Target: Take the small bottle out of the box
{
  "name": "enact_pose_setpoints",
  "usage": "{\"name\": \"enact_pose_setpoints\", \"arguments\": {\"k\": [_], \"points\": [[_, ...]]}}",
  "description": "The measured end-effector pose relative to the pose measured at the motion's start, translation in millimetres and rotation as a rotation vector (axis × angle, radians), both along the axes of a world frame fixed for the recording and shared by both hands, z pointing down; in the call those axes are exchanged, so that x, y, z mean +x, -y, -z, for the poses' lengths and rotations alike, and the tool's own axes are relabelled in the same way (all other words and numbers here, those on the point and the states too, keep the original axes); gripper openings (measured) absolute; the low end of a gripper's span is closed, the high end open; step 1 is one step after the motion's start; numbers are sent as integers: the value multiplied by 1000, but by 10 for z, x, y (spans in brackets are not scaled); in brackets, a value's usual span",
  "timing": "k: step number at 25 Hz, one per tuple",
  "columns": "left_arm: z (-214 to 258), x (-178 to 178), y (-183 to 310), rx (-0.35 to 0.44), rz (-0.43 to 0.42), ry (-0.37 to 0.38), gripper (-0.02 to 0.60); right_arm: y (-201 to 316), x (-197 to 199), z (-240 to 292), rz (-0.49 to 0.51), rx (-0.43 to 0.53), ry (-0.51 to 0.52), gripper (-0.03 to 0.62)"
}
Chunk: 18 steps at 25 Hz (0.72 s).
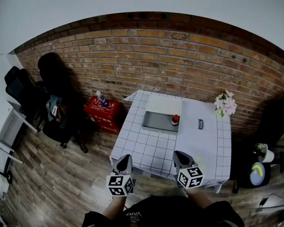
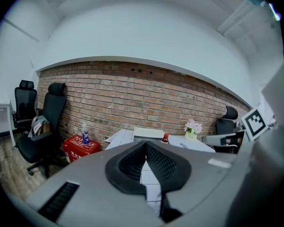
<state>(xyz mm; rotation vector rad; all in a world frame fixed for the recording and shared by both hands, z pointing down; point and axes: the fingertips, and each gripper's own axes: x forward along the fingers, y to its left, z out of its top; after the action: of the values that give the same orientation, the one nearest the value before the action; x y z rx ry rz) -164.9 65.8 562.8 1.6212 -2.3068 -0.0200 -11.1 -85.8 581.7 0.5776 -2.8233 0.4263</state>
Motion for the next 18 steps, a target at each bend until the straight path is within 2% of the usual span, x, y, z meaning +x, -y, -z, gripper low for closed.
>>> {"name": "enact_pose_setpoints", "arguments": {"k": [8,18], "points": [[-82,-39,209,3,-26,-35,12,111,15,-26,-14,-4,-24,-2],[-134,-33,908,-19,-74,-45,12,756,68,34,-51,4,-26,-2]]}}
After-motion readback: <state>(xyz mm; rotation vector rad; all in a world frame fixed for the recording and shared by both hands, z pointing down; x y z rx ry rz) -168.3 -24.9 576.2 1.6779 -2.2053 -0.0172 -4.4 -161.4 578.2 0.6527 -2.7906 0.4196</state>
